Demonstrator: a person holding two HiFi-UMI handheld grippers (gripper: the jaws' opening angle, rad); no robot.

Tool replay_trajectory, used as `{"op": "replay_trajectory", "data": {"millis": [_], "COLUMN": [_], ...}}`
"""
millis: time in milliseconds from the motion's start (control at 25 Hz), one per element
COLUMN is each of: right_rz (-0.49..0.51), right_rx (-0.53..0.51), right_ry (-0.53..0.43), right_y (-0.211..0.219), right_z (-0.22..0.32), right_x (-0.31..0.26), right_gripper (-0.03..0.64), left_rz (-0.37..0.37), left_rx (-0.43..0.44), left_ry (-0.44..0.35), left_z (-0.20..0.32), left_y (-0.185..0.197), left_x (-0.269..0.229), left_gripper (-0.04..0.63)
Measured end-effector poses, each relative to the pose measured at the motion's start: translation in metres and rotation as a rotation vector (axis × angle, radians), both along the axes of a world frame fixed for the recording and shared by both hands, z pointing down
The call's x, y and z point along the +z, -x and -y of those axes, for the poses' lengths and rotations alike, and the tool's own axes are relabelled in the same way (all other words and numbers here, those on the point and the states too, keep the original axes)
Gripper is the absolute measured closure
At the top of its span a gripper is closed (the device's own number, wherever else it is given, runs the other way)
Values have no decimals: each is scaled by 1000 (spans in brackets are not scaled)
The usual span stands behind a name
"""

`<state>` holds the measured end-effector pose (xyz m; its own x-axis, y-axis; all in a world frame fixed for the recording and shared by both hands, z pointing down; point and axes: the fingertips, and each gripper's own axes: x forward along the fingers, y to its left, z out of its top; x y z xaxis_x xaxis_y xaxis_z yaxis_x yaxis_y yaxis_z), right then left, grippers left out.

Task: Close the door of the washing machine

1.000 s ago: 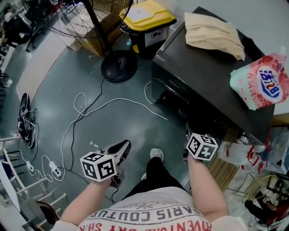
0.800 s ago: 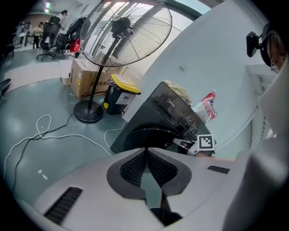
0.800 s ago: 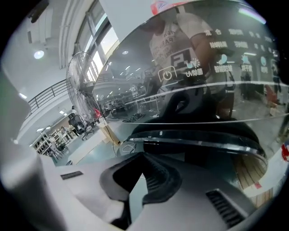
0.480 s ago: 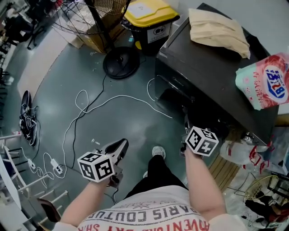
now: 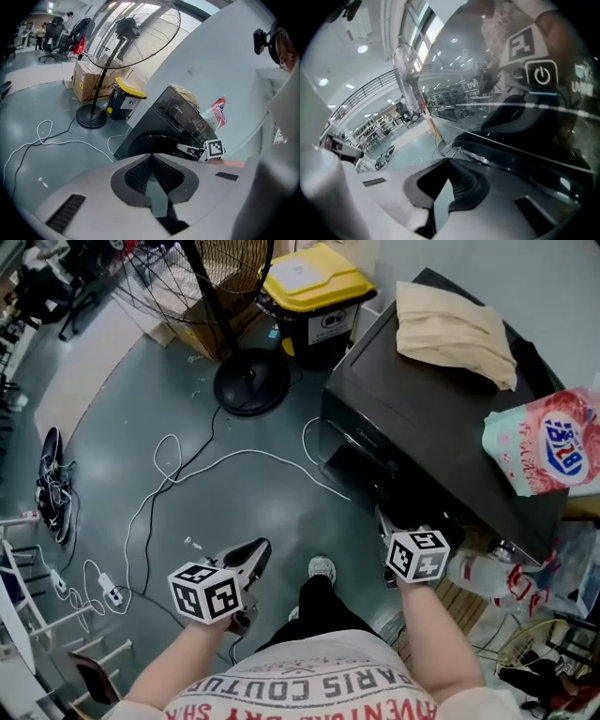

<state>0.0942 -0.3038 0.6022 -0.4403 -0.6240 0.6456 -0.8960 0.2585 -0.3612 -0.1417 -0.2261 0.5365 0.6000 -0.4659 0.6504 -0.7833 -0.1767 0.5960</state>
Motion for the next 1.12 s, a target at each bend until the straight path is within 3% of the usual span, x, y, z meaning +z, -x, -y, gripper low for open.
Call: {"op": "replay_trajectory", "data": {"millis": [120,360,520,840,1120], "right_rz": [-14,71,133,147,147], "right_rx": [-88,-185,-189,-139,-47], "right_ry": [-8,-109,-190,-379,-511], "right_y": [3,22,40,78,107], "right_z": [-3,-13,-38,-129,-216], "right_x": [-12,-88,-153,-270,-329], "right_gripper": [597,597,597,597,597], "left_rz": [-3,-24,-16,-138,-224], "left_rx": [39,139,229,422,560], "left_ry": [-15,-130,-216,-370,-500], "left_z": [16,39,29,-36,-108], "left_y": [-15,-44,-54,-45,-18], "left_x": [-9,-61,-101,-193,-256], "left_gripper": [557,557,557,557,557]}}
